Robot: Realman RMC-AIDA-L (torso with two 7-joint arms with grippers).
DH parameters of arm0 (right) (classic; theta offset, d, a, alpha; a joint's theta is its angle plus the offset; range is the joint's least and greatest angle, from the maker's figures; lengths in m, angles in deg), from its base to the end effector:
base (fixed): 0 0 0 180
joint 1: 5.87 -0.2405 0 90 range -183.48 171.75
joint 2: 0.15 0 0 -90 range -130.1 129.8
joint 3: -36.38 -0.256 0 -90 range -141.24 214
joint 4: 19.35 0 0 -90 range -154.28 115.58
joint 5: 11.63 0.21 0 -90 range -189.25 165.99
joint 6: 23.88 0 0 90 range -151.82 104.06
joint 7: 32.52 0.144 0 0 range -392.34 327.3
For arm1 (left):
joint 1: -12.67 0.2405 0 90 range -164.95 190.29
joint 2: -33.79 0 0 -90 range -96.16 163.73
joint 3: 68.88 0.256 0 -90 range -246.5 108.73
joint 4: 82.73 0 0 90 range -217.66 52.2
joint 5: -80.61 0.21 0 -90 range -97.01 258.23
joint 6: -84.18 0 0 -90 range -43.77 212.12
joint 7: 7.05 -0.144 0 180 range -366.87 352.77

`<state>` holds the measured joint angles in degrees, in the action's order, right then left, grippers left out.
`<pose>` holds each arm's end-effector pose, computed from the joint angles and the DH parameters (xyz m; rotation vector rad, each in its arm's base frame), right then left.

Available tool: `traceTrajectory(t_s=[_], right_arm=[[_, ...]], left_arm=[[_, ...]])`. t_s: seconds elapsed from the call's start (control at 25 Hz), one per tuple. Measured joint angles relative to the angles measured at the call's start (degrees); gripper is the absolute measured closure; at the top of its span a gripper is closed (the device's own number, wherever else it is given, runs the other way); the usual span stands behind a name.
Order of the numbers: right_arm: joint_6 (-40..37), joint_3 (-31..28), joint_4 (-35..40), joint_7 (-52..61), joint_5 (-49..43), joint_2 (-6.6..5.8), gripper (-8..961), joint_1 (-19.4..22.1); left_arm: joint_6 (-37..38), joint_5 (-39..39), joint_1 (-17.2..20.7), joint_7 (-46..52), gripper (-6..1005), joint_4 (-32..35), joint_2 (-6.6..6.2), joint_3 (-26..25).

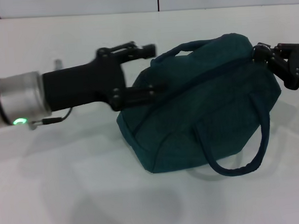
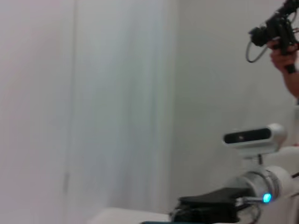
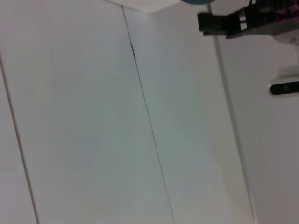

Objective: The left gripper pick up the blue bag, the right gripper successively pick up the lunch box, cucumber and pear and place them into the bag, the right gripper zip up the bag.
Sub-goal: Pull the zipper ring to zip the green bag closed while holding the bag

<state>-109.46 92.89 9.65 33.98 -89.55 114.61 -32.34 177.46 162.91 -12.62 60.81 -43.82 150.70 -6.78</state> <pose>0.2530 0.3369 0.0189 -2.4516 0.4683 1.0699 -0.2169 0.3147 0.0059 -2.6929 -0.2235 -1.1031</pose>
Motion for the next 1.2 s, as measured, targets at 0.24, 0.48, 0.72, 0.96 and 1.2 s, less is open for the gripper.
traceTrajectory(t_s=[0.24,0.48,0.72,0.96,1.2], right_arm=[[0.0,0.0,0.0,-0.3,0.1,0.14,944,0.1],[-0.3,0.0,0.0,-0.8,-0.1,0.27,944,0.2],[-0.4,0.0,-0.2,-1.1,-0.2,0.35,944,0.2],[-0.5,0.0,-0.8,-2.2,-0.2,0.36,944,0.3],[-0.5,0.0,-0.9,-3.4,0.3,0.36,944,0.8]], left_arm=[[-2.0,7.2,-3.7,21.9,240,10.6,0.95,-0.4],[-5.0,17.3,-7.5,40.8,242,20.7,0.96,-0.5],[-5.1,31.0,-15.8,56.7,245,22.9,1.18,-0.3],[-4.4,37.3,-21.4,65.3,249,21.5,1.10,2.5],[-3.7,38.4,-22.8,69.9,254,21.7,1.17,4.7]])
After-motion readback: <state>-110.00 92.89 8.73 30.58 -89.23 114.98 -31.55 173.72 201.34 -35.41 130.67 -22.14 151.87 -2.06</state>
